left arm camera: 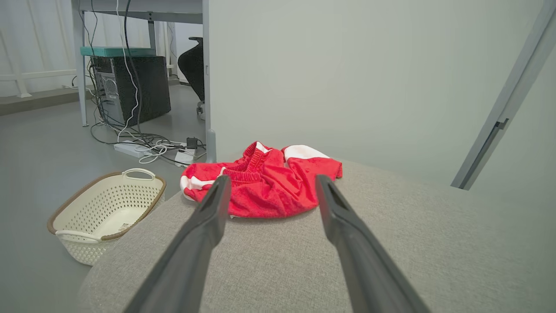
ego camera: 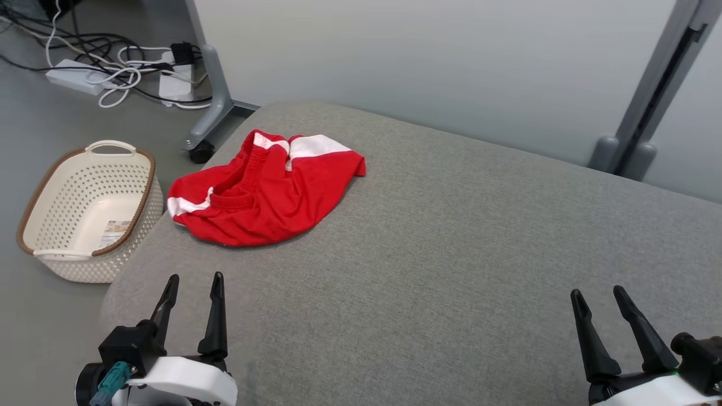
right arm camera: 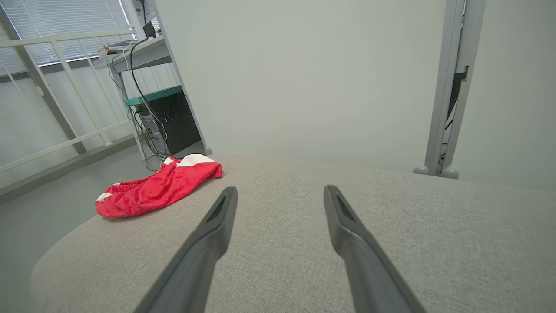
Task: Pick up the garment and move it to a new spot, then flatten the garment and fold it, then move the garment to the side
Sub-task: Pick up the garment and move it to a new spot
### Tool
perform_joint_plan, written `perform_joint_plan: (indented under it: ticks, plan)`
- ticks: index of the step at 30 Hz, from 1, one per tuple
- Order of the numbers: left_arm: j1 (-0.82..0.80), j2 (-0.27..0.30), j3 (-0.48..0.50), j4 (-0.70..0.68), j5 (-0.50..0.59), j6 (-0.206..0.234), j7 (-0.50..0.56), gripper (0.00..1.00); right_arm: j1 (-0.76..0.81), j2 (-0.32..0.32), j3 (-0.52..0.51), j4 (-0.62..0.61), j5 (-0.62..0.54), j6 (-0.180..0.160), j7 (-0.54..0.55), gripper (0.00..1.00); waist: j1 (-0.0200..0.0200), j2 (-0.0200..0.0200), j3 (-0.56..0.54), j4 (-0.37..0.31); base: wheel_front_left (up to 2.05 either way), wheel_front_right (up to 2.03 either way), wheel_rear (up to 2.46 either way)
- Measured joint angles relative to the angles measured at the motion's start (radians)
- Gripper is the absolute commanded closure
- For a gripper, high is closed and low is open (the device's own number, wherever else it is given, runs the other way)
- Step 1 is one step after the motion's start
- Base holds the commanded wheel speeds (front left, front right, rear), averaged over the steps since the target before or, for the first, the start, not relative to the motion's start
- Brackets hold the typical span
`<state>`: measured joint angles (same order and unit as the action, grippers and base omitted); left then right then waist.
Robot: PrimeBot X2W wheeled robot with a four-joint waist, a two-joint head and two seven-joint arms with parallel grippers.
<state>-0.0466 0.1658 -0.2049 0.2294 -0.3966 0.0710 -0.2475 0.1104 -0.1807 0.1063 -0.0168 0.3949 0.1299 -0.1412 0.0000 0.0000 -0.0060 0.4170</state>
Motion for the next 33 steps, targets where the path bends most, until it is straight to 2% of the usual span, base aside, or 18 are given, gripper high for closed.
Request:
perform_joint_plan:
  ticks: [4,11,14,20,24,26,29,33]
  plan:
    - [0.010,0.007,0.007,-0.012,-0.008,0.006,0.001,0.00,-0.007,0.000,0.010,0.007,0.001,0.000,0.000,0.00,0.0000,0.0000,0.000,0.044,0.00,0.00,0.00]
    - [0.008,0.010,0.026,-0.042,-0.032,0.026,0.037,0.00,-0.017,-0.001,0.023,0.013,0.009,0.000,-0.002,0.00,0.0000,0.0000,0.001,0.042,0.00,0.00,0.00]
    - [-0.044,0.025,0.035,-0.057,-0.055,0.026,0.106,0.00,-0.023,-0.004,0.025,0.008,0.009,0.000,-0.003,0.00,0.0000,0.0000,0.013,0.035,0.00,0.00,0.00]
    - [-0.216,0.093,0.048,-0.051,-0.082,0.018,0.298,0.00,-0.059,-0.024,-0.012,-0.015,-0.017,0.000,0.010,0.00,0.0000,0.0000,0.063,0.006,0.00,0.00,0.00]
    - [-0.356,0.144,0.066,0.007,-0.110,0.002,0.410,0.00,-0.087,-0.037,-0.040,-0.039,-0.033,0.000,0.028,0.00,0.0000,0.0000,0.112,-0.025,0.00,0.00,0.00]
    - [-0.434,0.152,0.069,0.057,-0.128,-0.009,0.457,0.00,-0.102,-0.039,-0.051,-0.052,-0.036,0.000,0.035,0.00,0.0000,0.0000,0.141,-0.041,0.00,0.00,0.00]
    - [-0.554,0.157,0.083,0.175,-0.169,-0.023,0.518,0.00,-0.136,-0.045,-0.046,-0.072,-0.043,0.000,0.050,0.00,0.0000,0.0000,0.190,-0.065,0.00,0.00,0.00]
    - [-0.676,0.195,0.098,0.343,-0.188,-0.052,0.565,0.00,-0.201,-0.045,-0.022,-0.095,-0.053,0.000,0.062,0.00,0.0000,0.0000,0.256,-0.110,0.00,0.00,0.00]
